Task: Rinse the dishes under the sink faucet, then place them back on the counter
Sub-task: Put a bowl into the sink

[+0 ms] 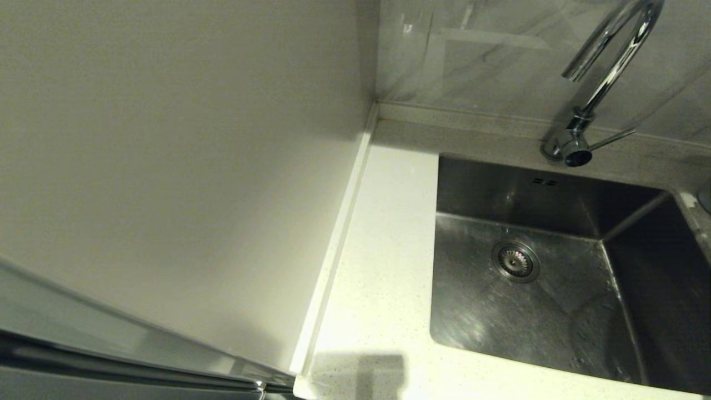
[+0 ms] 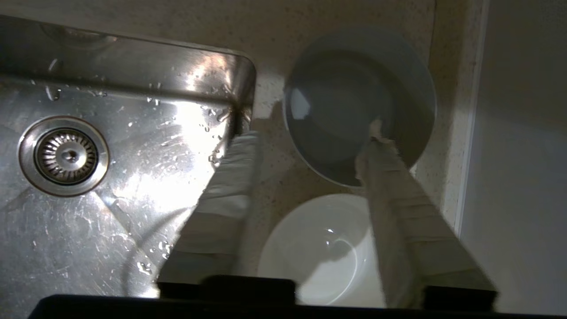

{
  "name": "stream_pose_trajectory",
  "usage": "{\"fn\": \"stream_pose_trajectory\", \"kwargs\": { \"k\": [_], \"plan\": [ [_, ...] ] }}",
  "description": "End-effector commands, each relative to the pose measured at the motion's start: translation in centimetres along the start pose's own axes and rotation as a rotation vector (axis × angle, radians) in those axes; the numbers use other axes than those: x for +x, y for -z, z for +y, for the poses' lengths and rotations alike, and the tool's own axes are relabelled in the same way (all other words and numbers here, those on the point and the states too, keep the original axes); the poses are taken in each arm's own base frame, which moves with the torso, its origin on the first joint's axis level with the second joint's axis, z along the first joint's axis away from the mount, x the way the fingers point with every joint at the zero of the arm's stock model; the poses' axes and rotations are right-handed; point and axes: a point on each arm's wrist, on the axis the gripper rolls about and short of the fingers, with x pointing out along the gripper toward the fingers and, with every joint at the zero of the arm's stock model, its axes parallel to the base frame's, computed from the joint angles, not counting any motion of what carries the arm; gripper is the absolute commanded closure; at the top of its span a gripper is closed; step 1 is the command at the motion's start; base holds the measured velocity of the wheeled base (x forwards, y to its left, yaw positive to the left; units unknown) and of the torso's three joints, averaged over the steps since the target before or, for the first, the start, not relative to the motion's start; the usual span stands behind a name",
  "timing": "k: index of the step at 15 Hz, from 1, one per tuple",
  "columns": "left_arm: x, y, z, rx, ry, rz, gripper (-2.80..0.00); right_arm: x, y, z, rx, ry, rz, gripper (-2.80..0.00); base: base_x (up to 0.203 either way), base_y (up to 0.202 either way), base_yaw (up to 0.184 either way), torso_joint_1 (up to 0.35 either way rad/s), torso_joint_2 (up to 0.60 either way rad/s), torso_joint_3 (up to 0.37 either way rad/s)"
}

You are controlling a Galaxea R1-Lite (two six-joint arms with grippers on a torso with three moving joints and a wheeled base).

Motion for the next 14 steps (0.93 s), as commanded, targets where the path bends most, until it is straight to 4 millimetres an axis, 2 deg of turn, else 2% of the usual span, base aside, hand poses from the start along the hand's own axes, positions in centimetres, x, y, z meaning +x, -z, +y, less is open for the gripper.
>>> {"fn": "stream_pose_trajectory", "kwargs": {
  "k": [1,5,11,14],
  "plan": [
    [0.0,0.0,0.0,-0.001,-0.001,-0.004,0.00,0.8,0.7,-0.4,0.010,-0.008,0.021,-2.80,0.000,0.000,0.000,0.000,0.00,0.000],
    [0.0,0.0,0.0,-0.001,-0.001,-0.004,0.00,1.4,1.2,-0.4,-0.007,-0.025,0.035,-2.80,0.000,0.000,0.000,0.000,0.00,0.000],
    [0.0,0.0,0.0,-0.001,-0.001,-0.004,0.00,5.1,2.5,-1.8,-0.052,-0.013,-0.004,-2.80,0.000,0.000,0.000,0.000,0.00,0.000],
    [0.0,0.0,0.0,-0.001,0.000,-0.004,0.00,6.0,2.7,-1.4,-0.079,-0.051,-0.015,-2.80,0.000,0.000,0.000,0.000,0.00,0.000]
  ]
}}
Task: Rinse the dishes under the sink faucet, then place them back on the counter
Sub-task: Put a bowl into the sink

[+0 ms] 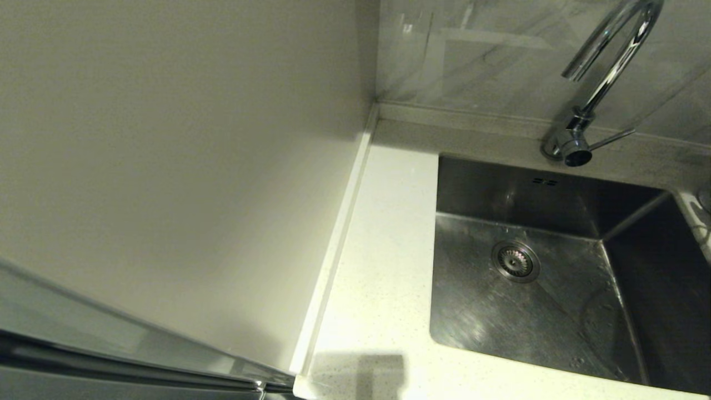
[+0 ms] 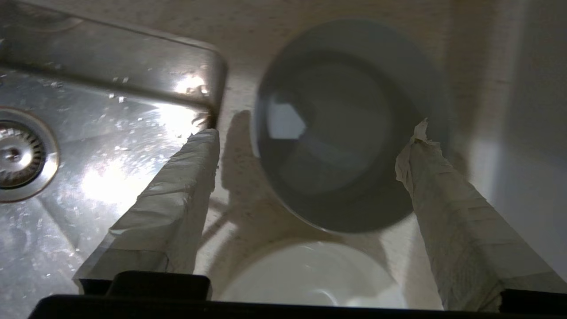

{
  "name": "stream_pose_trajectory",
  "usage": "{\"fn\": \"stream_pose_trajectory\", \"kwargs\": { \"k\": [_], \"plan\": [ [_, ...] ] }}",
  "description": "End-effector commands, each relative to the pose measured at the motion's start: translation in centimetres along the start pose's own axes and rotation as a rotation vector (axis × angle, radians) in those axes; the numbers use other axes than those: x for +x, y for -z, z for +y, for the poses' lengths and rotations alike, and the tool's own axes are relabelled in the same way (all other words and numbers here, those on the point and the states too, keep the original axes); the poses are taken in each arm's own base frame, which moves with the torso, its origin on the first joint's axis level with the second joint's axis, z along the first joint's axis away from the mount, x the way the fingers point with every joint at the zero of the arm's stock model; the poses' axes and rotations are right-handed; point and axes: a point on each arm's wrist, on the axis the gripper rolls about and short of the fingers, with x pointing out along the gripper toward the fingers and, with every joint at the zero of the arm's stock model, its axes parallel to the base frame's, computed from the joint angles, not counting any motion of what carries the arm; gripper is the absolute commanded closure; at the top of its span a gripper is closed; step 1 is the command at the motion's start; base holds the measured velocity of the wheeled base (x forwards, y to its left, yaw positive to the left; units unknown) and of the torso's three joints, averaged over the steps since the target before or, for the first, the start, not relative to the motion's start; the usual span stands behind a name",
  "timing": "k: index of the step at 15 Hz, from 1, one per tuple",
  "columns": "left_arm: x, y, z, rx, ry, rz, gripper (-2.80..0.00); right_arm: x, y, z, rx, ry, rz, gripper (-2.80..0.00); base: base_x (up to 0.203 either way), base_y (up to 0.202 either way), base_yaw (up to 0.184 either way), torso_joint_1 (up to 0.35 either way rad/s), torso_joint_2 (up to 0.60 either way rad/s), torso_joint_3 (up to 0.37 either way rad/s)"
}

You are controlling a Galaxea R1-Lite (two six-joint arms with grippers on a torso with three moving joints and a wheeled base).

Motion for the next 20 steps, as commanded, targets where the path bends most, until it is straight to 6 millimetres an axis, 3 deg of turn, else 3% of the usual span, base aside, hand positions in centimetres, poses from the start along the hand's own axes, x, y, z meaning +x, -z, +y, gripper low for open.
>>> {"fn": "stream_pose_trajectory", "kwargs": {
  "k": [1,8,18,19,20],
  "plan": [
    [0.0,0.0,0.0,0.000,0.000,-0.003,0.00,1.1,0.6,0.3,0.005,-0.032,0.015,-2.80,0.000,0.000,0.000,0.000,0.00,0.000],
    [0.0,0.0,0.0,0.000,0.000,-0.003,0.00,2.8,0.7,0.8,-0.019,-0.056,-0.021,-2.80,0.000,0.000,0.000,0.000,0.00,0.000],
    [0.0,0.0,0.0,0.000,0.000,-0.003,0.00,2.6,0.5,0.5,-0.052,-0.023,-0.033,-2.80,0.000,0.000,0.000,0.000,0.00,0.000],
    [0.0,0.0,0.0,0.000,0.000,-0.003,0.00,2.6,0.5,0.5,-0.054,-0.022,-0.033,0.00,0.000,0.000,0.000,0.000,0.00,0.000],
    [0.0,0.0,0.0,0.000,0.001,-0.003,0.00,2.6,0.5,0.4,-0.053,-0.021,-0.032,0.00,0.000,0.000,0.000,0.000,0.00,0.000]
  ]
}}
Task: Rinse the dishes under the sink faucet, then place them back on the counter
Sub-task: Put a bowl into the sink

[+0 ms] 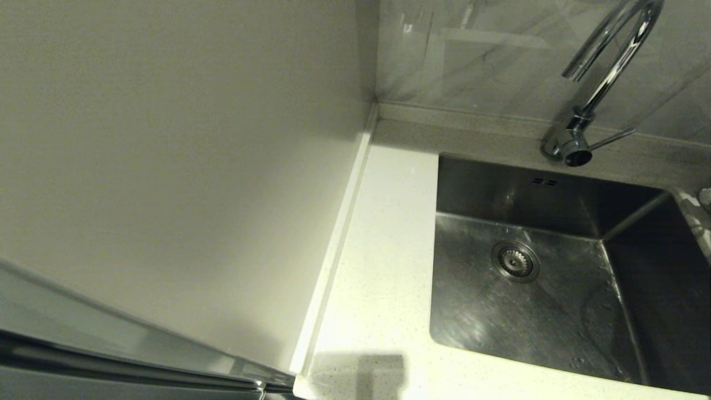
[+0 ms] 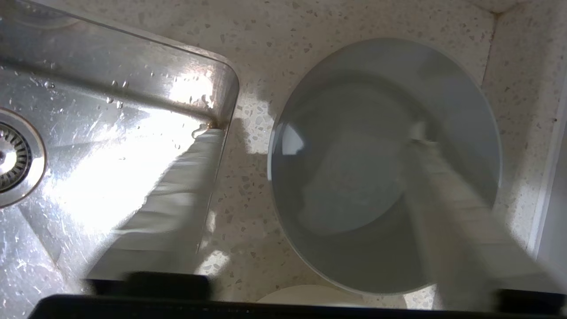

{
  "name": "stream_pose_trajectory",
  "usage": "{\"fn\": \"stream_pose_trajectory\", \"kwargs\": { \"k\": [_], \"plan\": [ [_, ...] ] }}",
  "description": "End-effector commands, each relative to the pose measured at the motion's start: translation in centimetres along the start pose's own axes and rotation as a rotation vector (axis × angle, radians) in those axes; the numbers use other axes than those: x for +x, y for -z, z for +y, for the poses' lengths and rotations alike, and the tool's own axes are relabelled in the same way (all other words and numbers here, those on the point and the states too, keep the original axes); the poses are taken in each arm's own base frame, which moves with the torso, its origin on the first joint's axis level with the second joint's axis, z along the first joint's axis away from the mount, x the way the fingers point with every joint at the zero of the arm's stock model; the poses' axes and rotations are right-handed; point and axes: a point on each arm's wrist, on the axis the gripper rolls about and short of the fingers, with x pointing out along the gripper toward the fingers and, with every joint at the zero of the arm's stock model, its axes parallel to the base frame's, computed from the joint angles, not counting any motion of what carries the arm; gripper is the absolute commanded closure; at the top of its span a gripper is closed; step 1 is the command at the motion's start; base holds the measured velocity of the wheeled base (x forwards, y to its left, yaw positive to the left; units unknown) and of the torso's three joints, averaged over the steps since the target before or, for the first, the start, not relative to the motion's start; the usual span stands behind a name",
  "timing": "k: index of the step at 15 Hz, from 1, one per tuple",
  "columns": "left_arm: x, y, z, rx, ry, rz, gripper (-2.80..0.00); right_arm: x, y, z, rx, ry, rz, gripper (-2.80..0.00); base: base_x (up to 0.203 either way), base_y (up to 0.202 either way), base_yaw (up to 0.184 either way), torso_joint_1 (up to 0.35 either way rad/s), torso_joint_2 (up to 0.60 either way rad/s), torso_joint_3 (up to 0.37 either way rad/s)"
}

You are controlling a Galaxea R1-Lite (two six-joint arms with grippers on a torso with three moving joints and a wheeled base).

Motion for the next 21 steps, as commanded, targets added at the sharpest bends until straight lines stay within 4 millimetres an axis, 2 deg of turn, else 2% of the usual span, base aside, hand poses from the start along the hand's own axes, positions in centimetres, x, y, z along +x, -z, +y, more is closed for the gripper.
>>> {"fn": "stream_pose_trajectory", "kwargs": {
  "k": [1,7,12,16,21],
  "plan": [
    [0.0,0.0,0.0,-0.001,0.001,-0.003,0.00,-0.2,-0.1,0.0,-0.004,-0.002,-0.003,0.00,0.000,0.000,0.000,0.000,0.00,0.000],
    [0.0,0.0,0.0,-0.001,0.000,-0.003,0.00,-0.4,1.1,0.7,0.023,-0.025,0.044,0.00,0.000,0.000,0.000,0.000,0.00,0.000],
    [0.0,0.0,0.0,-0.001,0.000,-0.003,0.00,-0.4,0.7,0.9,0.020,-0.027,0.032,0.00,0.000,0.000,0.000,0.000,0.00,0.000],
    [0.0,0.0,0.0,-0.001,0.000,-0.003,0.00,-1.2,-0.6,1.5,0.003,-0.029,0.003,0.00,0.000,0.000,0.000,0.000,0.00,0.000],
    [0.0,0.0,0.0,-0.001,0.000,-0.003,0.00,-3.1,-3.8,2.5,-0.056,-0.006,-0.102,0.00,0.000,0.000,0.000,0.000,0.00,0.000]
  ]
}}
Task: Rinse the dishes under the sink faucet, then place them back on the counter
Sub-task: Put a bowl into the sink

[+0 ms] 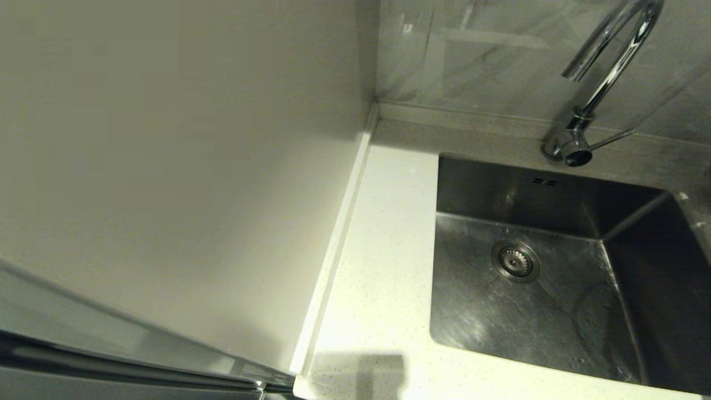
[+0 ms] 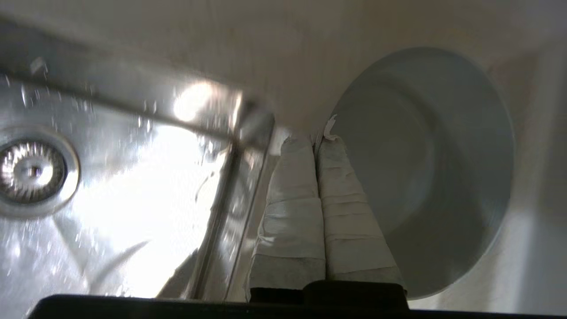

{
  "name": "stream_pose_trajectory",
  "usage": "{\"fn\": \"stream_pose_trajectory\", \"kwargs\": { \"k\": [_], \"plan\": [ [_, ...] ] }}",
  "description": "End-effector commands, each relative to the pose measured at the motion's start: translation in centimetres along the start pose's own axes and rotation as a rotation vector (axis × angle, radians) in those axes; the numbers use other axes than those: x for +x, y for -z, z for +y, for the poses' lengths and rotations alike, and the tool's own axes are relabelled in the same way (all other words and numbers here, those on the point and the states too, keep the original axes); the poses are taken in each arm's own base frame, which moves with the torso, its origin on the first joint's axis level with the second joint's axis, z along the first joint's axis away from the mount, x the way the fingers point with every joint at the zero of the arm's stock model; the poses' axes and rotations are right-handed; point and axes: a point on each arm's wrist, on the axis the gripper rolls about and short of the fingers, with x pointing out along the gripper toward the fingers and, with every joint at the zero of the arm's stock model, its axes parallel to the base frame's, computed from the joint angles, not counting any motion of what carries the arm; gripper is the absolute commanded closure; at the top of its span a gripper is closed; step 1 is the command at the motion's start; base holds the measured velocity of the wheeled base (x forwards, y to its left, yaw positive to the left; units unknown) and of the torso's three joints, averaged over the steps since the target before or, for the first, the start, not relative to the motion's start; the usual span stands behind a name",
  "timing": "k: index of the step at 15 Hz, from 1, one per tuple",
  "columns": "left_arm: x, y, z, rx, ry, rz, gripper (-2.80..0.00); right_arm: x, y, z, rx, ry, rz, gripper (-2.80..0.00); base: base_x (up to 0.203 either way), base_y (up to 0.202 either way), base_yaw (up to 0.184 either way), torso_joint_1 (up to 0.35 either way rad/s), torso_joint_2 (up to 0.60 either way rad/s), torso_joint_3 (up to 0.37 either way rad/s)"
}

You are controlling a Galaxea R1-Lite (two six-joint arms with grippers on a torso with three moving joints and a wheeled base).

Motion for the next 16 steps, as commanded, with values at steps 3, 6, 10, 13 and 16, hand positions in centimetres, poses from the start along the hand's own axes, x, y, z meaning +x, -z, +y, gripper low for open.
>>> {"fn": "stream_pose_trajectory", "kwargs": {
  "k": [3,6,10,13,16],
  "plan": [
    [0.0,0.0,0.0,-0.001,0.000,-0.003,0.00,-3.7,-2.7,2.7,-0.034,-0.019,-0.044,0.00,0.000,0.000,0.000,0.000,0.00,0.000],
    [0.0,0.0,0.0,-0.001,0.000,-0.005,0.00,-6.6,-2.1,6.9,-0.017,-0.095,0.000,0.00,0.000,0.000,0.000,0.000,0.00,0.000],
    [0.0,0.0,0.0,0.001,0.000,-0.003,0.00,-8.3,0.3,13.5,-0.007,-0.247,0.096,0.00,0.000,0.000,0.000,0.000,0.00,0.000],
    [0.0,0.0,0.0,-0.001,0.000,-0.004,0.00,-8.0,1.8,17.3,-0.036,-0.301,0.174,0.00,0.000,0.000,0.000,0.000,0.00,0.000],
    [0.0,0.0,0.0,-0.001,0.000,-0.003,0.00,-5.9,3.5,19.3,-0.077,-0.278,0.216,0.00,0.000,0.000,0.000,0.000,0.00,0.000]
  ]
}}
